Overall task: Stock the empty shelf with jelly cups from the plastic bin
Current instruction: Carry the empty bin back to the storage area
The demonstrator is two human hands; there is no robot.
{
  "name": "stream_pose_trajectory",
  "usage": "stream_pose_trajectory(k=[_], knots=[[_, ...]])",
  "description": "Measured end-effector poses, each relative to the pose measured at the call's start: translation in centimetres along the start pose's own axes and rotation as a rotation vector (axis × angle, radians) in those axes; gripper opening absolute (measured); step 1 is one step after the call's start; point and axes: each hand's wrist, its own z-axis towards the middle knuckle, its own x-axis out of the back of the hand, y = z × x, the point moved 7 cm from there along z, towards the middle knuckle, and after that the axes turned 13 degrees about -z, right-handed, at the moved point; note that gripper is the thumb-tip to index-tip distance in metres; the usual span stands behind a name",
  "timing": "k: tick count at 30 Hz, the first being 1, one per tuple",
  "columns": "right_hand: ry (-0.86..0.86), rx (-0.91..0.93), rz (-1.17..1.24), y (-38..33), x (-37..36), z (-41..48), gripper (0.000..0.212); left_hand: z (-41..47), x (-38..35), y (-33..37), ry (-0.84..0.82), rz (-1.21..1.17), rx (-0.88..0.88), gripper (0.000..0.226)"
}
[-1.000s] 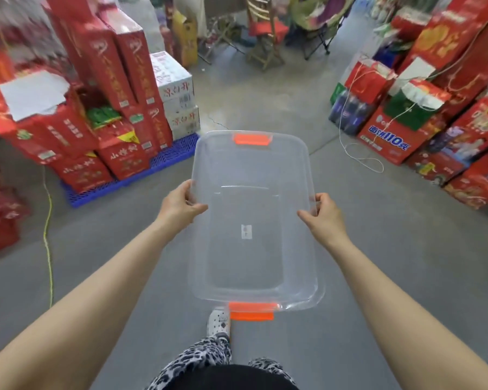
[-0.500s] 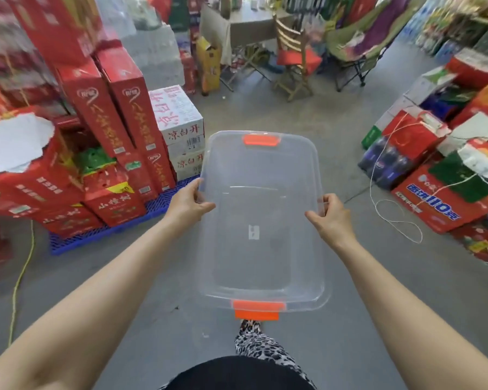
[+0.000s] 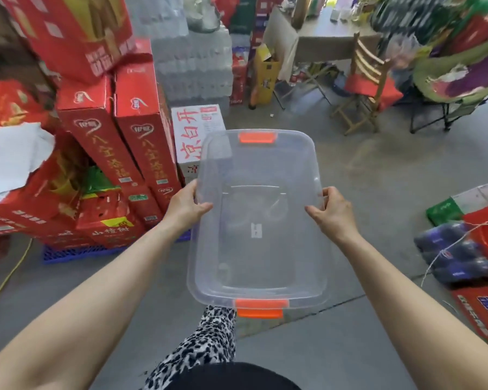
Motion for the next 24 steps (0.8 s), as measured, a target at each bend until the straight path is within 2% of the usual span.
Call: stream_pose_trajectory(k=[4,8,12,16,21,24], knots=[[-0.064,0.027,-0.02,-4.2,-1.2,11.8,0.033,10.8,0.8,1.0,0.044,0.044,0.056,0.046],[-0.153,0.067,-0.024,-9.2,-2.4,23.2,0.035,20.8,2.5,3.0,0.081,0.084,0.108,0.058],[-0.218,0.118,-0.03,-13.5,-4.1,32.9,0.038,29.3,4.0,3.4,0.11,0.1,0.183,0.043],[-0.326,0.194,-0.052,-18.2,-8.0,43.9,0.039,38.6,5.9,2.0,0.213,0.204,0.263,0.038],[-0.488,0.29,-0.081,-23.5,-14.9,55.0,0.035,48.4,7.1,-1.1,0.302,0.242,0.406,0.067],[-0.582,0.334,-0.114,-25.8,-19.3,59.9,0.038,53.4,7.8,-3.9,0.339,0.286,0.492,0.067]])
